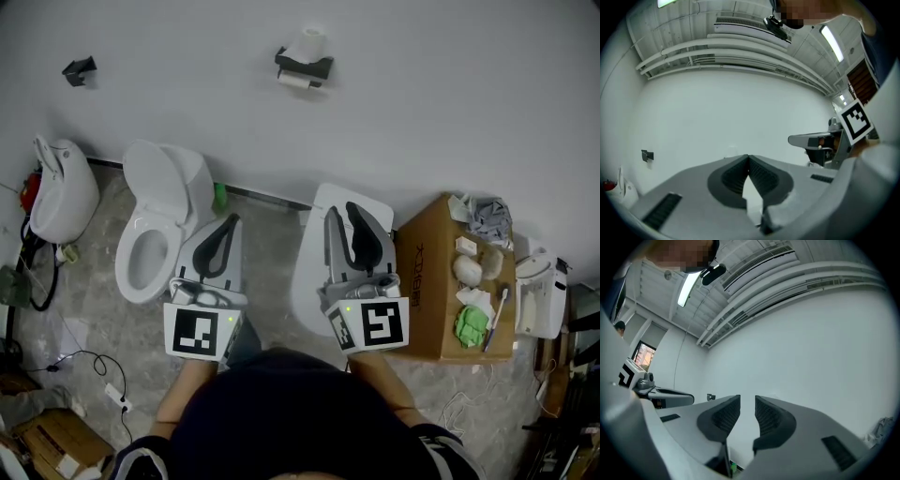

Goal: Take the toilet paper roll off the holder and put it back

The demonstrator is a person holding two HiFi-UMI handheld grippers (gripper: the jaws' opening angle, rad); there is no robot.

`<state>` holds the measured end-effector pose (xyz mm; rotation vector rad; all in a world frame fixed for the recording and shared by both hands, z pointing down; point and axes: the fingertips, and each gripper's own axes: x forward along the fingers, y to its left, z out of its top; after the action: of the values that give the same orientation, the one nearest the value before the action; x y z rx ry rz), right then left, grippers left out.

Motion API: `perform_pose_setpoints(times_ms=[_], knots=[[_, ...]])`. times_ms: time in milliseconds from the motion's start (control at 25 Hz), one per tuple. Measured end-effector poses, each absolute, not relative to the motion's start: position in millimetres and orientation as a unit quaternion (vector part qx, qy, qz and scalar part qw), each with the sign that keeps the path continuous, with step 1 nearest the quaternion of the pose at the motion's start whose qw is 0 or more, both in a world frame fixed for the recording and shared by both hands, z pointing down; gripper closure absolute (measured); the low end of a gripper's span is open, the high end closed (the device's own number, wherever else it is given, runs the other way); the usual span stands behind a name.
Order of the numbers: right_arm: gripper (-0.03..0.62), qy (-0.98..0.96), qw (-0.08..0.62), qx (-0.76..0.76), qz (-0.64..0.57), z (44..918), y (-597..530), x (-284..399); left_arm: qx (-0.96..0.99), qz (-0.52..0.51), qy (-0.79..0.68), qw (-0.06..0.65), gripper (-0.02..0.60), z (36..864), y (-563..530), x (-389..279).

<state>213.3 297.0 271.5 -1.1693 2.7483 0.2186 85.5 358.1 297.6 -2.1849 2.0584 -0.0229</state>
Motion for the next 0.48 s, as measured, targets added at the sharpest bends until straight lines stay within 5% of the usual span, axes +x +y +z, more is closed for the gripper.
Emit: perform_pose_setpoints(times_ms=[480], knots=[[0.47,0.899,0.076,-0.421,0.089,258.7,198.0,131.9,-0.757,0.008,0.645,0.106,0.583,275.5,251.4,6.0]])
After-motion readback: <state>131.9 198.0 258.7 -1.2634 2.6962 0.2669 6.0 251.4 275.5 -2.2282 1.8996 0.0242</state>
